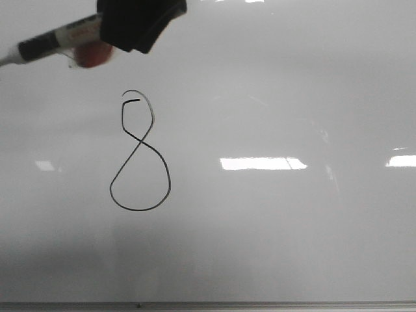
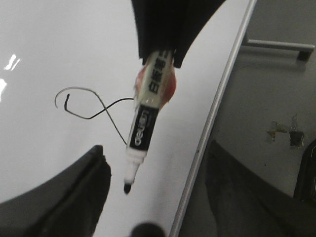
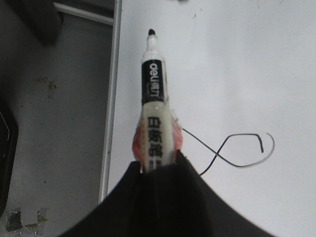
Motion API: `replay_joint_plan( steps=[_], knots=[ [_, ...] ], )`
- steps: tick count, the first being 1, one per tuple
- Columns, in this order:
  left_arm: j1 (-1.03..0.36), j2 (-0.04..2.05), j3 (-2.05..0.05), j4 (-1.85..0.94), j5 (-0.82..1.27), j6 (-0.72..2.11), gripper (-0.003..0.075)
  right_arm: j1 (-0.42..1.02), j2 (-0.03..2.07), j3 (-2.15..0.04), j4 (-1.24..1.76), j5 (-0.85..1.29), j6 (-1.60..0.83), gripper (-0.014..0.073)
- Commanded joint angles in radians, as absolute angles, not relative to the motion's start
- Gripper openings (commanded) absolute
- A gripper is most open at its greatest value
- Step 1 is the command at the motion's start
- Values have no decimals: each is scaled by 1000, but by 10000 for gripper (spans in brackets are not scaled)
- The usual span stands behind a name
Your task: Write number 8 on whiteboard
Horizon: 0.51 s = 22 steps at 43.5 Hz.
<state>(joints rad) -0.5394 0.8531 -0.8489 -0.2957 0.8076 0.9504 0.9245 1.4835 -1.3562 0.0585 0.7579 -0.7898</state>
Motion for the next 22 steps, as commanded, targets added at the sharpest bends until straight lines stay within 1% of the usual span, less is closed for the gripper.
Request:
replay_joint_plan(
  steps=[1,10,13,22],
  knots=[
    [-589,869,-891,-263,770,956,396,954,1426,-1393,50,717,-791,-58],
    [-602,874,-891,-266,758,956,395,1023,1398,-1393,50,717,-791,-58],
    [-602,874,-891,-273,758,956,384,1038,1397,-1393,50,717,-791,-58],
    [-602,867,-891,-312,764,956,279,1041,1397,-1393,48,713,-791,-58]
  ],
)
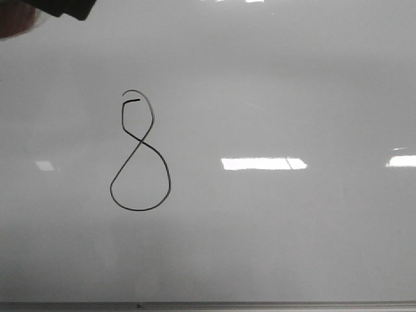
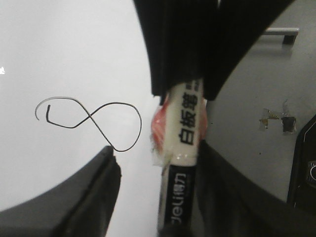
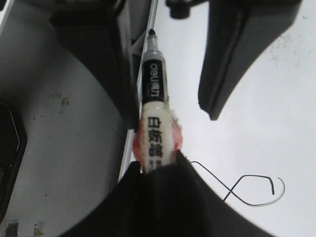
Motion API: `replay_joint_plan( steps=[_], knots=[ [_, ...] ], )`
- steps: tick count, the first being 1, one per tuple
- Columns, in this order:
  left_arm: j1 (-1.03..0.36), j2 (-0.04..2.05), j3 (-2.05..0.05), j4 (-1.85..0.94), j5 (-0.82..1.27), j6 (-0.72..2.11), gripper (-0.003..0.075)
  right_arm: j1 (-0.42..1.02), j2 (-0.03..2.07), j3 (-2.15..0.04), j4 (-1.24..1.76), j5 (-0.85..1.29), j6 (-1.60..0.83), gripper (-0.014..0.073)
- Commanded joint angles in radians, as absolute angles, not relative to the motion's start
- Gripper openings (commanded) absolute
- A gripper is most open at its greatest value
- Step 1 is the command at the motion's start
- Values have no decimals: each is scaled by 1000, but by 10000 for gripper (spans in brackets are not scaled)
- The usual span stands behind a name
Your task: Write number 8 on whiteboard
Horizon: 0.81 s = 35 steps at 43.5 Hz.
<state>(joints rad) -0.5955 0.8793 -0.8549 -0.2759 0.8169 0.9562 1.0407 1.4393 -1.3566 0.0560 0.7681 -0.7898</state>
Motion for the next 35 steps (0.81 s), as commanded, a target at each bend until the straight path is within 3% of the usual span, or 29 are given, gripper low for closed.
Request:
replay_joint_plan(
  steps=[1,14,17,19,24,27,31,35],
  knots=[
    [-602,865,-891,-312,764,956,263,1041,1397,-1393,48,711,-791,-58],
    [-602,865,-891,-314,784,956,76,1041,1397,-1393,48,709,-791,-48],
    [-602,865,-891,-319,784,956,60,1041,1397,-1393,48,711,-791,13],
    [-602,865,-891,-319,784,956,60,1041,1397,-1393,48,711,-789,101],
    [-602,865,-889,-319,784,956,60,1041,1397,-1393,53,710,-756,410],
    [-602,865,-889,-328,786,956,60,1036,1395,-1393,52,705,-691,526],
    [-595,865,-887,-342,780,915,60,990,1385,-1393,51,707,-625,533],
    [-564,865,-873,-340,752,826,60,895,1342,-1378,61,693,-553,465]
  ],
)
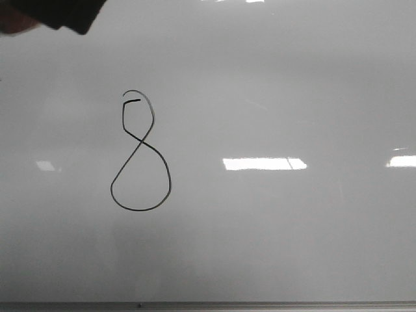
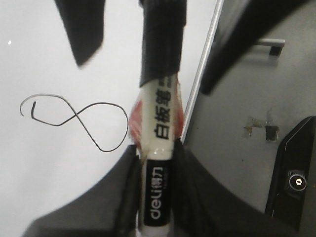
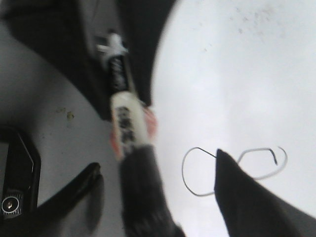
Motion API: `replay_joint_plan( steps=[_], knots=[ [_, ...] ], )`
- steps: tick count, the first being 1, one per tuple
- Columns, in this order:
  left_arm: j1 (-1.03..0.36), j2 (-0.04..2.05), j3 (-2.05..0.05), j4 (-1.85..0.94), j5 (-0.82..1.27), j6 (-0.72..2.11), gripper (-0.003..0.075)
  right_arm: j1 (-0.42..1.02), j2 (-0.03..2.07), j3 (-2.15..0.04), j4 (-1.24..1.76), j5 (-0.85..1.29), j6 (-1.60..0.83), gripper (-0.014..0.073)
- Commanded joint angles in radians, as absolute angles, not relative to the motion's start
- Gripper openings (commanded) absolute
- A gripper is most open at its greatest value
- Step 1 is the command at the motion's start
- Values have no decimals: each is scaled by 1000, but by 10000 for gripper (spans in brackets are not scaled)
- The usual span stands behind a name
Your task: Write number 8 on whiteboard
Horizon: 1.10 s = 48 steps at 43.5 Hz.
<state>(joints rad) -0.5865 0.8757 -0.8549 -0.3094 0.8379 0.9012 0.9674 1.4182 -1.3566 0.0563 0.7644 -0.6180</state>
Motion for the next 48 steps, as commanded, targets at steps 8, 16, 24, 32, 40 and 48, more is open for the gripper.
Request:
replay_joint_plan(
  steps=[8,16,24,32,40,48],
  knots=[
    [-450,828,-763,-353,613,669,60,681,1158,-1217,149,552,-445,393],
    [-339,733,-615,-535,444,596,60,422,900,-921,177,403,-210,393],
    [-281,583,-465,-692,262,596,60,232,620,-622,177,332,-118,381],
    [-280,442,-334,-815,69,596,59,180,322,-397,177,324,-118,208],
    [-280,378,-298,-817,36,596,59,180,140,-327,177,273,-118,15],
    [-280,373,-298,-815,32,596,59,180,113,-327,177,273,-118,-67]
  ],
)
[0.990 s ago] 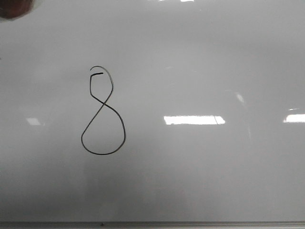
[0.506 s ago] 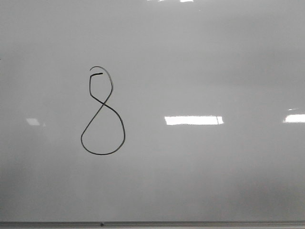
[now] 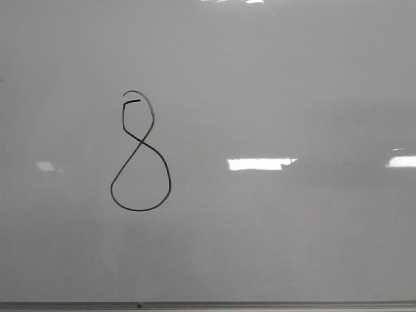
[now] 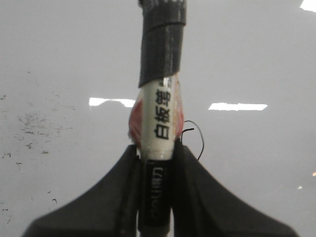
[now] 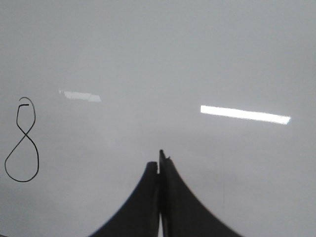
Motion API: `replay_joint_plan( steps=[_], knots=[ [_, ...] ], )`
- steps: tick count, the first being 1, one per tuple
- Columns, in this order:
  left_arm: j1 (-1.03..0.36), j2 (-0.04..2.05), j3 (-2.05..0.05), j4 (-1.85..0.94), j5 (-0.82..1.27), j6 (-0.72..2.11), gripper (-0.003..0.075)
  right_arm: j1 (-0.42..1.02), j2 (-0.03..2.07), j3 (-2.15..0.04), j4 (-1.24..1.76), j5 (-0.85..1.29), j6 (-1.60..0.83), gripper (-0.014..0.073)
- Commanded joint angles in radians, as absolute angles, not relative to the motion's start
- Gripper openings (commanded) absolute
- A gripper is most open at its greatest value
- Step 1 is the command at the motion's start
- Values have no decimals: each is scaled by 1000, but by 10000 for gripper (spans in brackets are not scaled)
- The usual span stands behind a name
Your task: Write number 8 on whiteboard
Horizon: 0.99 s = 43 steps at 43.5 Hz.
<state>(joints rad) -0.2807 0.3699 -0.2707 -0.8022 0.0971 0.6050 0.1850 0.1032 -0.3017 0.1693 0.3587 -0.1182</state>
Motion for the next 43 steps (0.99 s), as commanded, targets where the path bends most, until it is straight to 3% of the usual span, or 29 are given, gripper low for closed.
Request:
replay_joint_plan(
  steps=[1,43],
  knots=[
    [-280,373,-298,-815,32,596,59,180,113,-327,177,273,-118,-67],
    [-280,373,-293,-776,26,588,59,180,113,-327,177,269,-118,-67]
  ],
)
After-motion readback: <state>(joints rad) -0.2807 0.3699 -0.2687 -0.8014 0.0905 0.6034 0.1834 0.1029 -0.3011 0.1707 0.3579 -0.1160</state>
